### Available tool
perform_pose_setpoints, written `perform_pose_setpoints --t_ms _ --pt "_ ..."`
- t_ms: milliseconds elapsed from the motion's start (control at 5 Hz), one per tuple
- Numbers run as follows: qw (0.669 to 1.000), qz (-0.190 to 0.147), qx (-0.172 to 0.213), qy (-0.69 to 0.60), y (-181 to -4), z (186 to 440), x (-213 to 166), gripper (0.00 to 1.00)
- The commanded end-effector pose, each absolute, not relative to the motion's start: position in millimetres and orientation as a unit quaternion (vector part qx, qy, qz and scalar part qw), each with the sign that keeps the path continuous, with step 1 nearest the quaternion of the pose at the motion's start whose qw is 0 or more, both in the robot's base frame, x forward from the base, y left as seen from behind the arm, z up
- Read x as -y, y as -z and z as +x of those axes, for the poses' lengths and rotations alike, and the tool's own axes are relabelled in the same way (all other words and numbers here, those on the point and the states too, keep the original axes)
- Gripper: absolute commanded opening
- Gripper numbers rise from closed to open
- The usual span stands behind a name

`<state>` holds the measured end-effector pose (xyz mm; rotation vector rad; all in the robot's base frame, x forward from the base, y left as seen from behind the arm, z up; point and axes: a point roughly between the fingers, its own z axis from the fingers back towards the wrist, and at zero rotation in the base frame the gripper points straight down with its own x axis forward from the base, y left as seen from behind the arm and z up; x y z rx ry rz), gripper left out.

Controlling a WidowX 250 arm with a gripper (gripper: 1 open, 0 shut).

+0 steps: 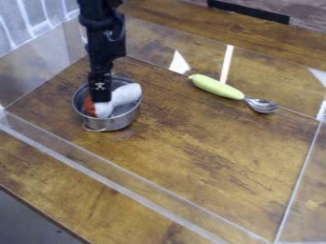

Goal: Remove the mushroom from the silver pot and put it on the table

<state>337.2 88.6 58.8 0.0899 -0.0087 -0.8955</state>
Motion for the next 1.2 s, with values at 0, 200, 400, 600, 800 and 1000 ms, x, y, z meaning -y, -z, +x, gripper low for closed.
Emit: perform_pose_setpoints --t_ms 0,200,400,600,800,1000 --pt "0.906 0.067 0.032 0.417 -76.9 346.7 -81.6 1.0" --pt "0.907 0.062 0.033 0.415 -73.6 349.9 -63.7 1.0" --pt "0.901 0.055 0.036 0.43 -70.3 352.4 -59.1 1.0" --pt "0.896 0.05 0.04 0.439 -70.4 358.8 -62.4 1.0" --pt "0.894 0.047 0.043 0.444 -68.9 365.2 -67.9 1.0" --pt "0.906 0.047 0.041 0.419 -64.3 362.5 -73.7 0.0"
